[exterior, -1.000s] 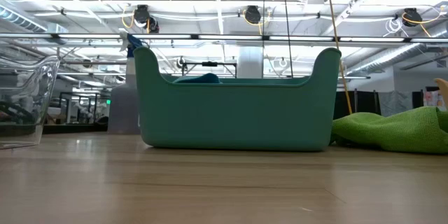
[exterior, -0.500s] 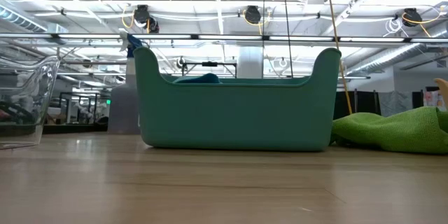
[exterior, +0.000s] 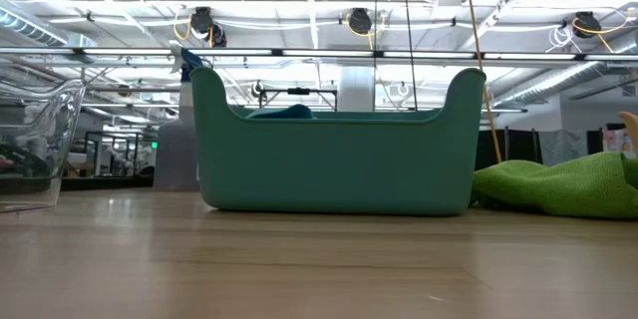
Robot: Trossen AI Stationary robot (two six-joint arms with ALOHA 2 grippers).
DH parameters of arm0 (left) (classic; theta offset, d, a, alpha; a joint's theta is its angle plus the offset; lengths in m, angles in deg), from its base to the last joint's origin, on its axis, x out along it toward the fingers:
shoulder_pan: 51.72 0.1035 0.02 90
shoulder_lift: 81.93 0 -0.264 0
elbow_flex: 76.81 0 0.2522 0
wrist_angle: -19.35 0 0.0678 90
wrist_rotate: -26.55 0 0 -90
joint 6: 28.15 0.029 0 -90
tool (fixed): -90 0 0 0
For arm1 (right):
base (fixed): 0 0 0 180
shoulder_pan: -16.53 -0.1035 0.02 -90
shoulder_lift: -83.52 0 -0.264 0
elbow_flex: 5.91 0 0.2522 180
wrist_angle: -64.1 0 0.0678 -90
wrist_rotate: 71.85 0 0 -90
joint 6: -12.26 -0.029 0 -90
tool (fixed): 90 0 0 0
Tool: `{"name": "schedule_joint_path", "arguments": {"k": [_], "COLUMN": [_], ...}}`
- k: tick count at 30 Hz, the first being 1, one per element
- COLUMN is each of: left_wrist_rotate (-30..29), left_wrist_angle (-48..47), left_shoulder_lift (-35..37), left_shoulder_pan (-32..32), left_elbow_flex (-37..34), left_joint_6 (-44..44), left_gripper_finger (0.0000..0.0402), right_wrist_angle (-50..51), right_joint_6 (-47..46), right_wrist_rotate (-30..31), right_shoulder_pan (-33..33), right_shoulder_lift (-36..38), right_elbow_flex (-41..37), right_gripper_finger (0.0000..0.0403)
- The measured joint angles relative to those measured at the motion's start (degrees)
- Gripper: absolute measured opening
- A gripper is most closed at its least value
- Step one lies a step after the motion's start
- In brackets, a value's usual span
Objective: Sort microfiber towel by color & place in baskets
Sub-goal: Put the yellow microfiber towel into the orange bin
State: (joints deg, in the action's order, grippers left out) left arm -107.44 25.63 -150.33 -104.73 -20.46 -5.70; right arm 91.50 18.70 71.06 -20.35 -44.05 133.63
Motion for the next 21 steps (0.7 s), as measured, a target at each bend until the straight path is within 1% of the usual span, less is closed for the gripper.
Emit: {"name": "schedule_joint_path", "arguments": {"k": [2,4,8,9,15,18,21], "left_wrist_rotate": [0.02,0.04,0.04,0.04,0.04,0.06,1.60], "left_wrist_angle": [-0.38,-0.50,-0.71,-0.71,-1.38,-1.50,-1.14], "left_shoulder_lift": [-0.02,-0.02,-0.02,-0.02,-0.04,-0.04,-0.04], "left_shoulder_pan": [0.00,0.00,0.00,0.00,0.00,0.01,0.00], "left_elbow_flex": [0.00,0.00,0.00,0.00,-0.02,-0.04,-0.04], "left_joint_6": [0.47,0.47,0.47,0.47,0.47,0.47,0.44], "left_gripper_finger": [0.0035,0.0035,0.0035,0.0035,0.0043,0.0052,0.0055], "right_wrist_angle": [-4.37,-6.22,-2.09,-1.17,4.35,5.98,7.03], "right_joint_6": [2.65,3.42,-0.06,-1.35,-11.56,-14.70,-16.87], "right_wrist_rotate": [-2.56,-4.49,-10.72,-11.23,-9.81,-9.91,-9.92], "right_shoulder_pan": [0.42,1.13,3.34,3.76,5.68,6.22,6.21], "right_shoulder_lift": [0.00,0.00,-0.36,-0.66,-1.18,-1.20,-1.20], "right_elbow_flex": [0.00,0.00,0.00,0.00,-0.04,-0.04,-0.04], "right_gripper_finger": [0.0222,0.0227,0.0230,0.0230,0.0227,0.0228,0.0231]}}
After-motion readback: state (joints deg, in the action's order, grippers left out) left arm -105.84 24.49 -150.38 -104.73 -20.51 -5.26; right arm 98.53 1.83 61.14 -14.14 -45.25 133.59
